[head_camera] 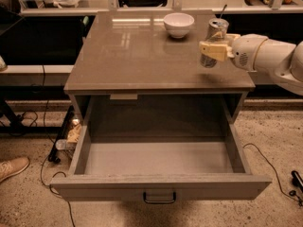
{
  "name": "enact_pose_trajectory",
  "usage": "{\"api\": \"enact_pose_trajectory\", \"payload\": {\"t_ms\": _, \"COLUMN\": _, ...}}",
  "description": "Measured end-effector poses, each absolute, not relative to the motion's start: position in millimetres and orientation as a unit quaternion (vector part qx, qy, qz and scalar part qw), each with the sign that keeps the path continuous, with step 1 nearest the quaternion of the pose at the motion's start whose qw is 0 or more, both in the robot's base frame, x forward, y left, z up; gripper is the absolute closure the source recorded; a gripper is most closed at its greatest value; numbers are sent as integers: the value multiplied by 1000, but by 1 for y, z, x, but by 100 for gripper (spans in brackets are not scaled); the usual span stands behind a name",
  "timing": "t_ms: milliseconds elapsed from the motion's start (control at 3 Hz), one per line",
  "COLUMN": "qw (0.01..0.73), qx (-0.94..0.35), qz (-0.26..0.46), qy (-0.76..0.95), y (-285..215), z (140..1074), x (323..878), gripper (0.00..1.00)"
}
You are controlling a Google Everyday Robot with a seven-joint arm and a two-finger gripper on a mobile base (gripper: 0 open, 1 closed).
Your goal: Place redbull can into top drawer
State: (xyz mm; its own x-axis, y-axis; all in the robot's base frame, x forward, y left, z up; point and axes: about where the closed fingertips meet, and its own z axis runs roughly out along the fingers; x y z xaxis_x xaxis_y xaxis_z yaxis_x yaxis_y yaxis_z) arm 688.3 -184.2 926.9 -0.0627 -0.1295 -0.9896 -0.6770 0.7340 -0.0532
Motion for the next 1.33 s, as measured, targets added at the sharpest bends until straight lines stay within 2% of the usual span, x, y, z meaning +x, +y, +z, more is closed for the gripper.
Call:
{"api": "enact_pose_trajectory", "payload": {"t_ms": 667, "qw": 574, "qx": -339, "qz": 270, "qy": 695, "y": -157, "z": 911, "x": 654, "gripper": 100}}
{"api": "enact_pose_trajectory", "payload": {"t_ms": 1333, "qw": 513, "qx": -383, "qz": 371, "qy": 673, "y": -118, "z": 881, "x": 569, "gripper": 100}}
